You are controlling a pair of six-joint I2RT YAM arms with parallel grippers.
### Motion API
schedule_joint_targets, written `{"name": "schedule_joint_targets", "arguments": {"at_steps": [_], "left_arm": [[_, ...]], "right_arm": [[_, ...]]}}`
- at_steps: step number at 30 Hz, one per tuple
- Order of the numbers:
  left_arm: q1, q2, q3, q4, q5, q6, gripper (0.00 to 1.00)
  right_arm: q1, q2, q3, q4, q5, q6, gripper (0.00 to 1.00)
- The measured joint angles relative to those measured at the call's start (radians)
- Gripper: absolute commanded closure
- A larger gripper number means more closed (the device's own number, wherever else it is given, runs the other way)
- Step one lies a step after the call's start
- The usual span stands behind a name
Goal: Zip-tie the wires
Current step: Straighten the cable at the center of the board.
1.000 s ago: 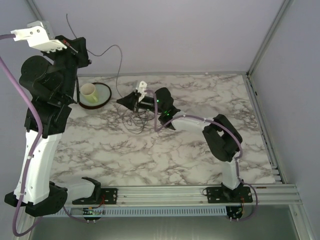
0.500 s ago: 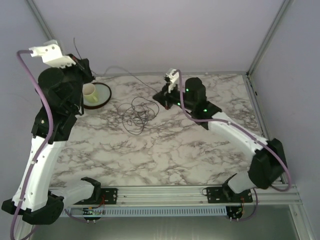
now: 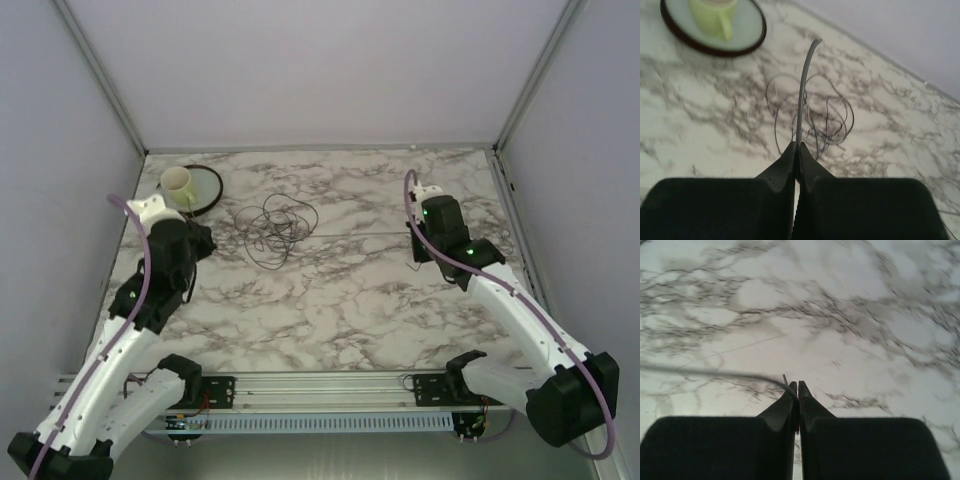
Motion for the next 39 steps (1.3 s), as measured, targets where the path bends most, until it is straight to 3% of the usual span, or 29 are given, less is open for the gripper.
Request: {"name": "schedule_joint_targets", "arguments": {"at_steps": [5,9,17,29,39], "left_arm": [[-0.006,-0.159,-0.223,0.008,0.055,-0.171,1.00],[-0.010,-0.214,-0.349,0.016,0.122,-0.285,1.00],[-0.010,-0.220,-0.545,0.072,0.185,-0.425,1.00],[-0.011,-0.103,-0.645,0.219,0.182,-0.477,1.00],[-0.009,0.047,-0.692,0.309,0.130,-0.487,1.00]], "right_arm": [[-0.061,-0.027,-0.010,-0.040,0.074,0.034,1.00],[-0.102,0.050,-0.010,-0.037,0.081,0.043,1.00],[-0.119,0.313,-0.023,-0.043,0.077,0.044,1.00],[-0.120,0.464,-0.014,-0.059,0.090,0.033,0.99],[-0.133,0.518,0.052,-0.092,0.123,0.013,0.69]]}}
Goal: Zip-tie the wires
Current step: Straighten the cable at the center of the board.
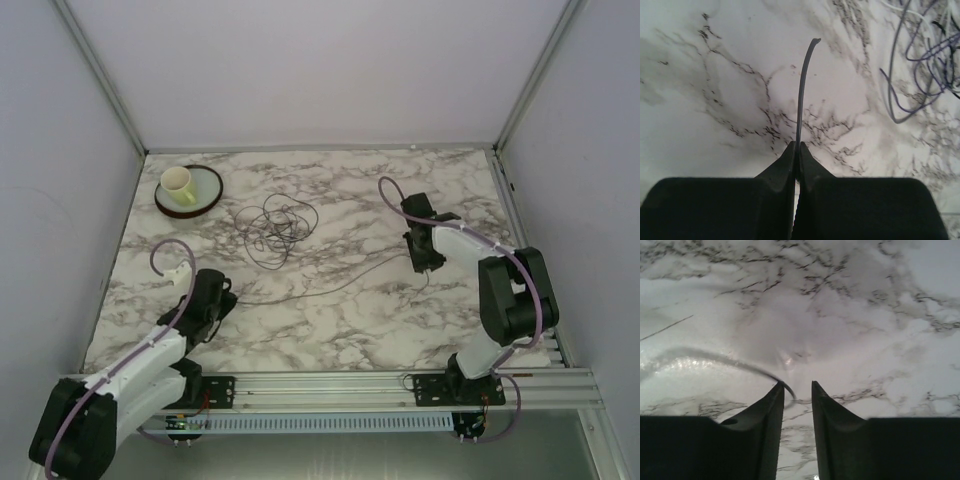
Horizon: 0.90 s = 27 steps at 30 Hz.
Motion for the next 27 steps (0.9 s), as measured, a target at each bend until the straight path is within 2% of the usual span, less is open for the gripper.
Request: {"name": "schedule_joint_targets", "arguments": {"at_steps": [4,11,17,24,27], "left_arm": [[0.003,0.063,-0.003,0.032,-0.027,0.000,1.00],[0.003,0.109,-0.007,0.102,-0.061,-0.002,1.00],[0.003,0.103,-0.008,0.102,-0.082,-0.002,0.77],[0.003,0.049,-0.008,0.059,-0.125,-0.001,0.43],[0.003,0.009,0.001,0.009,-0.154,0.005,0.31]], "right_arm": [[-0.012,0.022,0.043,-0.026,0.045,-0.014,0.61],[-0.015,0.040,0.070,-0.063,0.040,-0.064,0.51],[-0.015,0.037,0.070,-0.075,-0.019,-0.093,0.43],[-0.015,-0.045,0.074,-0.062,-0.053,-0.096,0.29],[-0.015,-0.088,0.092,-0.047,-0.056,-0.085,0.24]]}}
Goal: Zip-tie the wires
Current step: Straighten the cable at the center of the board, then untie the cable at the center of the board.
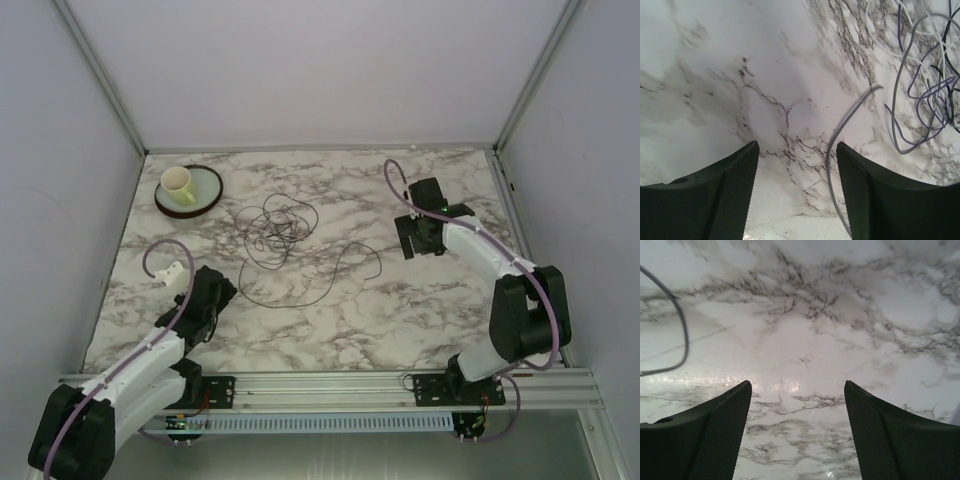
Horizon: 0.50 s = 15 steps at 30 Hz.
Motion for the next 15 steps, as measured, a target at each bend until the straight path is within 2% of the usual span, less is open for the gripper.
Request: {"name": "schedule_joint_targets", "arguments": {"at_steps": [4,9,12,15], "left_arm": [[0.000,-0.071,0.026,-0.090,-0.049,0.022,0.23],[0.002,-0.126,0.109,-0.108,-0.074,0.131,0.23],[0.002,-0.077,0.199,-0.078,-0.048,0.229,0.24],[0.002,0.049,0.340,-0.044,0.013,0.339,0.28]], "right_arm": [[0.000,-0.069,0.014,0.050,-0.007,0.017,0.20],[0.000,-0.162,0.010,0.141,-0.017,0.051,0.13],[0.000,-0.213,0.000,0.195,-0.024,0.061,0.12],[0.000,-0.248,-0.010,0.232,-0.040,0.069,0.11]]}}
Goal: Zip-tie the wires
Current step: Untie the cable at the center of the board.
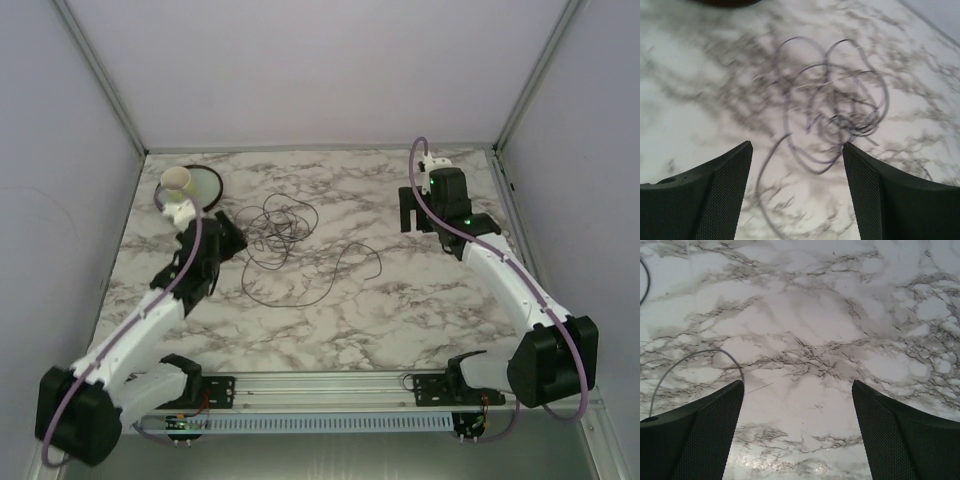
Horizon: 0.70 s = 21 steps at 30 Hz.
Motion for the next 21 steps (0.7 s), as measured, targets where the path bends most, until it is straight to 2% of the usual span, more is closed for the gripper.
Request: {"name": "schedule_joint_targets", "arguments": {"at_steps": [5,11,18,21], "left_arm": [[0.001,0.311,0.324,0.008,0.174,0.187,0.31],[0.000,0.637,0.668,-0.093,0.392,0.362,0.34],[0.000,0.797,0.772,-0.243,0.516,0.475,0.40],[0.001,0.841,0.795,-0.287,0.544,0.505,0.45]], "right_arm": [[0.000,-0.022,-0.023,0.026,-0.040,0.006,0.10],[0.000,-0.047,-0.069,0.027,-0.062,0.011,0.10],[0.000,-0.069,-0.079,0.029,-0.071,0.011,0.10],[0.000,-0.070,-0.079,0.029,-0.073,0.011,0.10]]}}
